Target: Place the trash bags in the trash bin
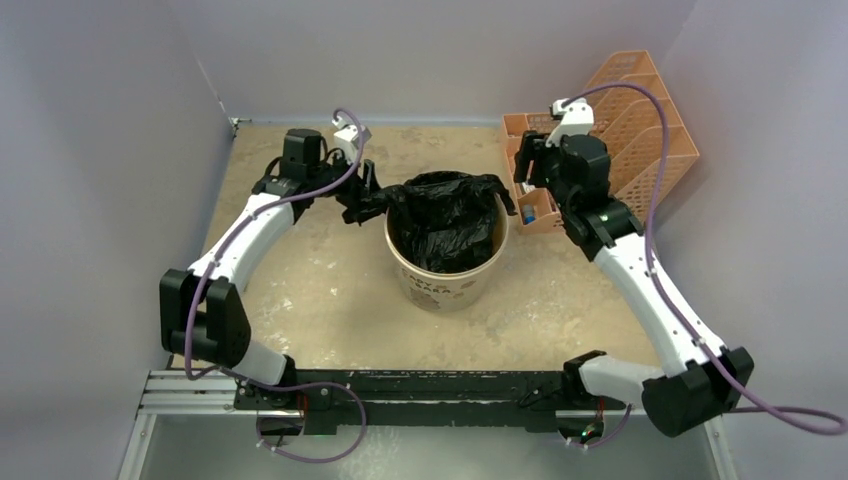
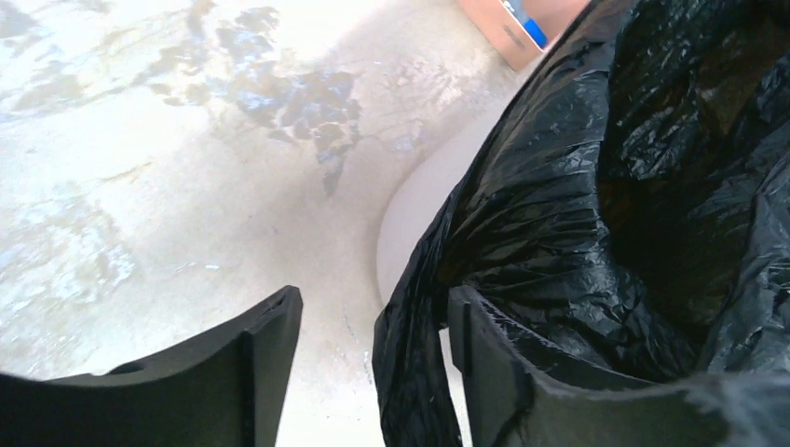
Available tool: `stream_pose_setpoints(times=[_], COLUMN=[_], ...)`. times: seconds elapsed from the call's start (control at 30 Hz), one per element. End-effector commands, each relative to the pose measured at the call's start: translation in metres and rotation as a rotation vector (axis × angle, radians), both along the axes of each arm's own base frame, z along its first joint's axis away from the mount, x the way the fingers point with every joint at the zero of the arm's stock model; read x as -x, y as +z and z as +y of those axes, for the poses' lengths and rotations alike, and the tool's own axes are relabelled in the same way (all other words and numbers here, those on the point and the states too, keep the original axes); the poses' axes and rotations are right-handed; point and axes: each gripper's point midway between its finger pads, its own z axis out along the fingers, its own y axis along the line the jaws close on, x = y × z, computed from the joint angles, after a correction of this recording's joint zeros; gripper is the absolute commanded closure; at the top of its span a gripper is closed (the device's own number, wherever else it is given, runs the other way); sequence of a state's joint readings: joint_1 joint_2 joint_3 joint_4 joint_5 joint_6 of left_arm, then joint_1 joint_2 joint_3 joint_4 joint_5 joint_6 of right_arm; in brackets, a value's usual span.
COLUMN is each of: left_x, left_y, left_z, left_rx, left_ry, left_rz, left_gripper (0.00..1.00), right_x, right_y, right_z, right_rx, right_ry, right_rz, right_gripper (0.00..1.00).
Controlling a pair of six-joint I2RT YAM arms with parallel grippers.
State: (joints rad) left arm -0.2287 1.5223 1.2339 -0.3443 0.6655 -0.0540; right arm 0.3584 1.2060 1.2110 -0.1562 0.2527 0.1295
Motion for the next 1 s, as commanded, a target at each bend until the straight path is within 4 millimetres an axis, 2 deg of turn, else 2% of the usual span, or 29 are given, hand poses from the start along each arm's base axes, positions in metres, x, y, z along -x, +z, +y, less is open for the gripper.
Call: stream_pose_setpoints(times=[0.0, 0.1, 0.2, 0.3, 0.47, 0.53, 0.7, 0.8, 0.9, 0.97], left_x=[-0.009, -0.010, -0.012, -0.010, 0.001, 0.003, 0.009, 0.022, 0.036, 0.030], left_y=[0.037, 0.050, 0.054, 0.055, 0.062, 0.066, 0.060, 0.051, 0.038, 0.030], left_z=[0.019, 0.028, 0.042, 0.055, 0.060, 0.057, 0.055, 0.042, 0.034, 0.041], left_rx=[0.016, 0.032, 0.023, 0.030, 0.064, 0.075, 0.035, -0.011, -0.044, -0.103], left_ry=[0.148, 0.232, 0.335, 0.414, 0.439, 0.418, 0.361, 0.195, 0.062, 0.080], left_rz=[-0.095, -0.116, -0.102, -0.080, -0.068, -0.077, -0.061, -0.035, 0.023, 0.065], left_gripper=[0.35, 0.30, 0.23, 0.20, 0.18, 0.15, 0.15, 0.14, 0.14, 0.13], right_x=[0.018, 0.031, 0.041, 0.046, 0.054, 0.052, 0.050, 0.045, 0.047, 0.048], right_y=[0.036, 0.036, 0.031, 0.018, 0.004, 0.002, -0.007, -0.018, -0.021, -0.020], right_z=[-0.006, -0.003, 0.002, 0.014, 0.035, 0.032, 0.020, 0.012, 0.016, 0.018], right_rx=[-0.123, -0.229, -0.361, -0.482, -0.640, -0.723, -0.874, -0.886, -0.917, -0.940], right_ry=[-0.030, -0.029, -0.019, 0.033, 0.128, 0.090, -0.005, -0.078, -0.080, -0.063], right_rz=[-0.099, -0.101, -0.069, -0.017, 0.054, 0.062, 0.072, 0.108, 0.140, 0.138], right_gripper=[0.30, 0.22, 0.14, 0.13, 0.13, 0.13, 0.14, 0.13, 0.13, 0.13])
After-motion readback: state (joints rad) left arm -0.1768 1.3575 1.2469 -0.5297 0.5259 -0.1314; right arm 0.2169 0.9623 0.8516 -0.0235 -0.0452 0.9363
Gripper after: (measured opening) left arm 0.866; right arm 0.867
